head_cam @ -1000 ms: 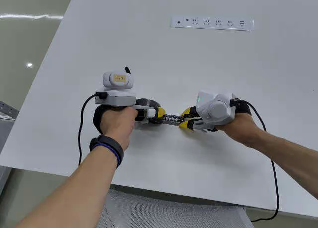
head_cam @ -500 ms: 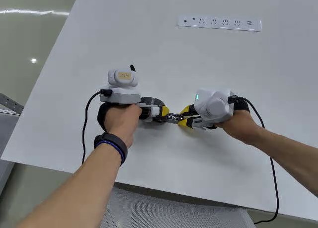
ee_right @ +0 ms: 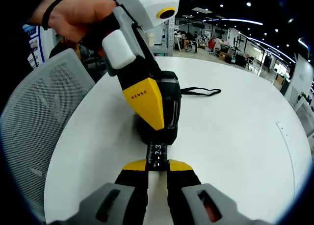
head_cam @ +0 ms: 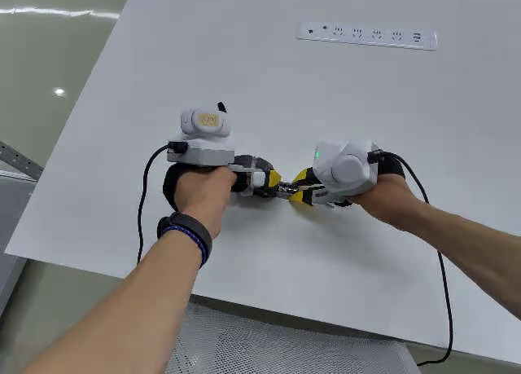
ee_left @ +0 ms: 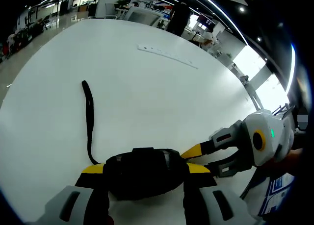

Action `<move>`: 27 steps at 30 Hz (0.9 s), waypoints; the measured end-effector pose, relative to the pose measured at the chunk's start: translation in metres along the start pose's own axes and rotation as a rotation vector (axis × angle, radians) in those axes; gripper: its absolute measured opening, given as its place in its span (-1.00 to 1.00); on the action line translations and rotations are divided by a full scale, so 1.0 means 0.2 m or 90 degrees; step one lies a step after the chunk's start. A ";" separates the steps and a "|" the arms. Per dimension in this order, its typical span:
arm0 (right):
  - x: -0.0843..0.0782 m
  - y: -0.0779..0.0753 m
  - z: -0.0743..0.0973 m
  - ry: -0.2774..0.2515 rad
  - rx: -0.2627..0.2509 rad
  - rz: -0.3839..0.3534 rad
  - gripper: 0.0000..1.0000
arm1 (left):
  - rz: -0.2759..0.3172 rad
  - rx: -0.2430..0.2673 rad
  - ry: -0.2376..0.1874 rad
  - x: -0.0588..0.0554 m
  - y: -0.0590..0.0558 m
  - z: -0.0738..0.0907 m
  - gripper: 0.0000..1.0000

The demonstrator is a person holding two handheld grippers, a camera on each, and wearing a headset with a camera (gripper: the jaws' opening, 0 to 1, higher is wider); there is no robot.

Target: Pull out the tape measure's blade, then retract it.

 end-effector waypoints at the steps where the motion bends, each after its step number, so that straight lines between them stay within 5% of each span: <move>1: 0.00 0.00 0.00 0.000 0.000 0.000 -0.76 | 0.000 0.000 0.000 0.00 0.00 0.00 0.16; 14: 0.04 0.01 -0.05 0.018 0.017 0.023 -0.76 | 0.003 -0.002 -0.005 0.00 0.02 0.00 0.16; 20: 0.03 -0.04 -0.02 -0.016 -0.022 0.011 -0.70 | 0.037 -0.005 -0.018 0.01 0.03 0.00 0.17; 27: 0.04 -0.05 -0.01 -0.030 -0.022 0.002 -0.58 | 0.033 -0.006 -0.020 0.01 0.03 0.01 0.17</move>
Point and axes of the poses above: the centre of the closed fingertips' face, and the gripper's own axes: z roughly backward along the fingers, y roughly to its left, x roughly out of its top, the point moved 1 cm from there along z, roughly backward along the fingers, and after that the axes turned 3 degrees about -z, right-handed, at the moved point
